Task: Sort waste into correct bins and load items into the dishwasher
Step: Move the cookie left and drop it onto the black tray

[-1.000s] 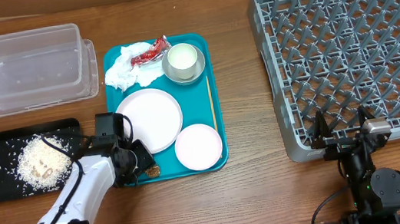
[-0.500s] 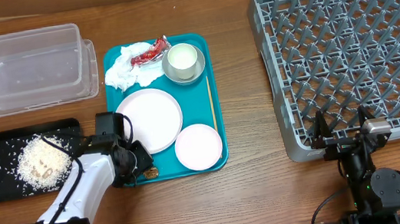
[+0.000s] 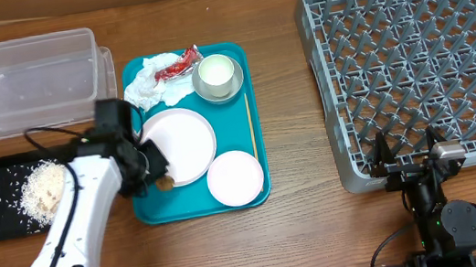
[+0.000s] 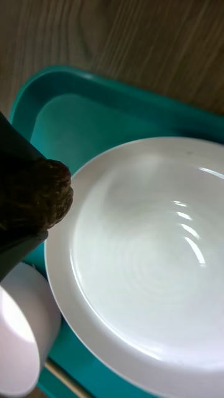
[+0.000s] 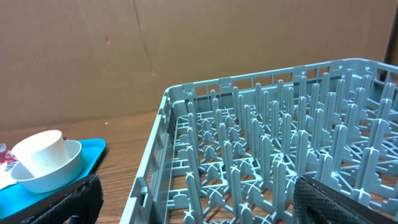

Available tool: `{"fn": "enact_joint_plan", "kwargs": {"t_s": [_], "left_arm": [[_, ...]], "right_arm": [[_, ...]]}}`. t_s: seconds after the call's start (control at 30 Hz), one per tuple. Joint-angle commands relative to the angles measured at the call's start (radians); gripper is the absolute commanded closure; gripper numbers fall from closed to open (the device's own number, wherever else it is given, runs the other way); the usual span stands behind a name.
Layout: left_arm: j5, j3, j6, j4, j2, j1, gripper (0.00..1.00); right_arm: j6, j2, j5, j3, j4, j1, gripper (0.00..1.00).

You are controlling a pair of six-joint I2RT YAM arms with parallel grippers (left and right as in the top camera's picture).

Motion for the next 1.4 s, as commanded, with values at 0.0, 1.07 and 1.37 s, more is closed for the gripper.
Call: {"fn": "enact_joint_plan", "kwargs": {"t_s": [0.0,1.07,1.37], "left_arm": [[-0.047,0.083,0.036,-0.017,0.006,0.068,0.70],[-0.197,0.093,0.059,0.207,0.143,0.626,0.68],[-0.297,0.093,0.058,0.249,0.170,0.631,0.61]], "right_arm": [[0.008,-0.010,0.005,-0.011,0.003,-0.005,0.00],[0.008,-0.010,0.005,-0.010,0.003,-0.005,0.00],[0.008,-0.010,0.005,-0.010,0.003,-0.005,0.00]]}}
